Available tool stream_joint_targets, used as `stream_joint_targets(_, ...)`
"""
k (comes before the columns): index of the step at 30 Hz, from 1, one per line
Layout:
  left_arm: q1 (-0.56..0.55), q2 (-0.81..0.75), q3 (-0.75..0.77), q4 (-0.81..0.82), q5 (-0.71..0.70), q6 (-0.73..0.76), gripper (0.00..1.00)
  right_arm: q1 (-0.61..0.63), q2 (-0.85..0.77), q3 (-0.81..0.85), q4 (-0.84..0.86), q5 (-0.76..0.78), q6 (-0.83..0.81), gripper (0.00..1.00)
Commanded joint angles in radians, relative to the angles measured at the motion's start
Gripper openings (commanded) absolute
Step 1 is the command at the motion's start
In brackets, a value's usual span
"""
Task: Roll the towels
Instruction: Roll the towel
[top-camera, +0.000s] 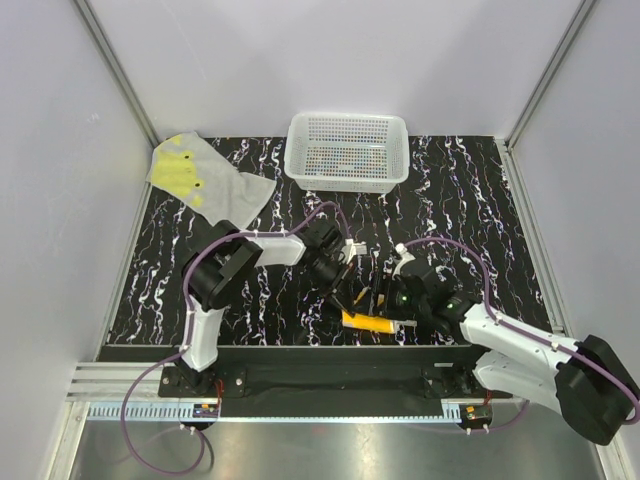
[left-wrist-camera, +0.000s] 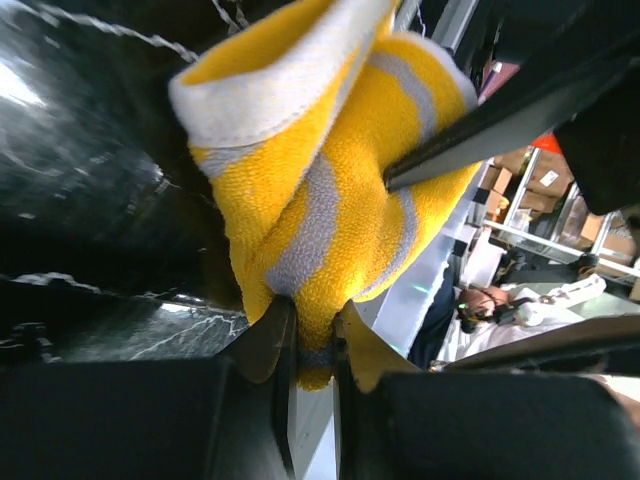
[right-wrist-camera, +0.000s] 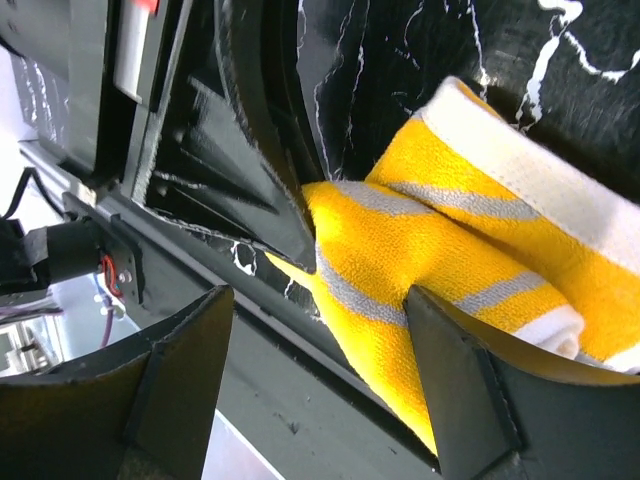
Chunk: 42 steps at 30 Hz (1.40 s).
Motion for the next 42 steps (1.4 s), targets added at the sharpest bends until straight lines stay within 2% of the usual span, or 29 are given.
stream_joint_targets(1, 0.047, 0.032, 0.111, -0.058, -0.034, 0.030, 0.10, 0.047, 0.030, -0.002, -0.090, 0.034, 0.005, 0.78)
stream_joint_targets(5, 0.054, 0.092, 0.222, -0.120, -0.014, 0.057, 0.15, 0.094, 0.030, 0.010, -0.119, 0.069, 0.022, 0.75)
stream_joint_targets(7, 0.056, 0.106, 0.247, -0.132, -0.016, 0.062, 0.20, 0.111, 0.030, 0.013, -0.134, 0.081, 0.042, 0.69)
stream_joint_targets(9, 0.062, 0.112, 0.265, -0.129, -0.014, 0.050, 0.30, 0.142, 0.036, 0.014, -0.152, 0.106, 0.068, 0.60)
stream_joint_targets(11, 0.066, 0.100, 0.268, -0.115, -0.002, 0.041, 0.39, 0.179, 0.059, 0.028, -0.171, 0.139, 0.086, 0.56)
stream_joint_targets(12, 0.071, 0.095, 0.268, -0.110, 0.001, 0.039, 0.55, 0.194, 0.070, 0.036, -0.200, 0.158, 0.109, 0.55)
stream_joint_targets(13, 0.073, 0.084, 0.273, -0.112, -0.002, 0.038, 0.66, 0.208, 0.097, 0.054, -0.217, 0.176, 0.119, 0.54)
stream_joint_targets(14, 0.076, 0.081, 0.276, -0.117, -0.004, 0.041, 0.89, 0.228, 0.113, 0.060, -0.223, 0.196, 0.126, 0.54)
stream_joint_targets(15, 0.076, 0.075, 0.279, -0.123, -0.007, 0.042, 0.99, 0.232, 0.128, 0.068, -0.240, 0.206, 0.138, 0.53)
stream_joint_targets(20, 0.085, 0.021, 0.280, -0.132, -0.053, 0.038, 0.99, 0.251, 0.242, 0.117, -0.271, 0.238, 0.155, 0.48)
stream_joint_targets(25, 0.099, -0.087, 0.245, -0.147, -0.140, 0.030, 0.99, 0.271, 0.297, 0.209, -0.418, 0.345, 0.162, 0.46)
stream_joint_targets(30, 0.119, -0.210, 0.152, -0.112, -0.264, -0.019, 0.99, 0.282, 0.266, 0.258, -0.533, 0.416, 0.175, 0.59)
stream_joint_targets(33, 0.131, -0.330, -0.006, -0.049, -0.428, -0.110, 0.99, 0.289, 0.222, 0.283, -0.603, 0.459, 0.189, 0.70)
stream_joint_targets(37, 0.114, -0.520, -0.184, 0.049, -0.516, -0.229, 0.99, 0.291, 0.214, 0.300, -0.654, 0.497, 0.182, 0.76)
stream_joint_targets(40, 0.079, -0.624, -0.345, 0.193, -0.533, -0.348, 0.99, 0.289, 0.219, 0.294, -0.639, 0.485, 0.178, 0.77)
stream_joint_targets(42, 0.025, -0.648, -0.474, 0.418, -0.512, -0.430, 0.99, 0.291, 0.199, 0.275, -0.591, 0.470, 0.186, 0.76)
